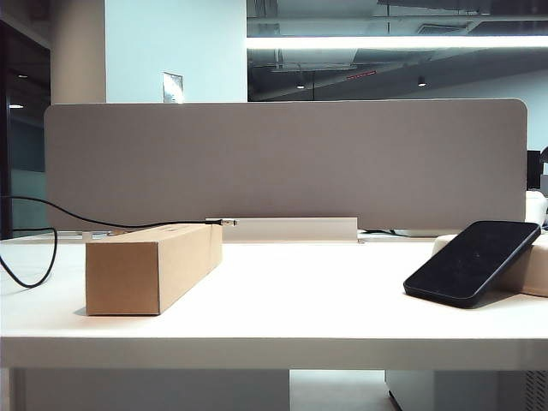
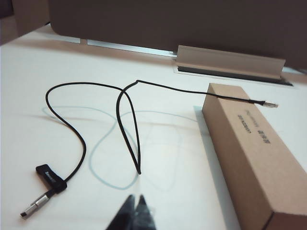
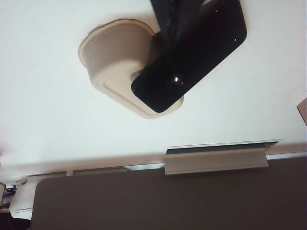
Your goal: Pick up the charging cable and the phone, plug the charging cable into the charging port on the phone, and finally place them back on the table.
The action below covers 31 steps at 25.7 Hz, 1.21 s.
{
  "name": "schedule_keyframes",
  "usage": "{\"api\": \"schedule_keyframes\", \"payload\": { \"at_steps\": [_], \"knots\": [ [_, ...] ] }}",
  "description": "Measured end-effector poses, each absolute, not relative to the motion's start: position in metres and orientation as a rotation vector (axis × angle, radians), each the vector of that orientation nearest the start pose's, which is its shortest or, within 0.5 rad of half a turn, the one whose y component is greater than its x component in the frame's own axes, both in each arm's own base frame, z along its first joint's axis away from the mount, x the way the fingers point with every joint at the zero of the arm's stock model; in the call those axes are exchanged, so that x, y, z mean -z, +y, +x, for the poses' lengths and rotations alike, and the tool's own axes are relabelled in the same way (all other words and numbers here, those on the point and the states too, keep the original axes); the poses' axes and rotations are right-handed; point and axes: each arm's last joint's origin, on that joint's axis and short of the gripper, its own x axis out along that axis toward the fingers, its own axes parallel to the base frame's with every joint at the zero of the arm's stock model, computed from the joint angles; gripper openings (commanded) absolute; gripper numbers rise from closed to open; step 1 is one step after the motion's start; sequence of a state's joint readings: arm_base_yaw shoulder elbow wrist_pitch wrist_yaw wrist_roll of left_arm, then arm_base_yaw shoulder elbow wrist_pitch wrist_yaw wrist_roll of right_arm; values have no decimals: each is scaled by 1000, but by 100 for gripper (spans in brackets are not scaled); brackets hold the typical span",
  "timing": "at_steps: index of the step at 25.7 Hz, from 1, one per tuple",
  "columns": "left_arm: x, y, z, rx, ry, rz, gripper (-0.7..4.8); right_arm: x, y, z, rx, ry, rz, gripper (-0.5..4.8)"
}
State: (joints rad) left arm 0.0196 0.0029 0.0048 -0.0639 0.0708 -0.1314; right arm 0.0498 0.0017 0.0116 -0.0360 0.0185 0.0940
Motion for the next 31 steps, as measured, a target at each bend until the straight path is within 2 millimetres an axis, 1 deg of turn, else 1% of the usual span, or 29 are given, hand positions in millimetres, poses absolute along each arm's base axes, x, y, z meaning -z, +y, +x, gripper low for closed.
{"api": "schedule_keyframes", "payload": {
  "at_steps": [5,11,15,18,22,26,29,31],
  "knots": [
    [-161,0,97,53,64,-149,-6,-174,4,95,-31,-2,98,-1],
    [-179,-1,94,69,8,-148,-6,-189,4,92,-33,-36,101,-1],
    [-193,-1,90,73,-32,-145,-6,-205,4,95,-30,22,130,-1],
    [-199,-1,90,95,-30,-136,-6,-211,4,100,-27,72,132,-1],
    [-211,-3,97,158,19,-89,-6,-224,5,113,-22,137,131,-1],
    [-218,-3,108,160,82,-89,-6,-225,6,121,-24,186,132,-1],
    [-224,-3,117,168,107,-92,-6,-223,7,126,-56,223,146,-1],
    [-231,-4,125,186,115,-94,-6,-220,8,130,-73,259,175,0]
  ]
}}
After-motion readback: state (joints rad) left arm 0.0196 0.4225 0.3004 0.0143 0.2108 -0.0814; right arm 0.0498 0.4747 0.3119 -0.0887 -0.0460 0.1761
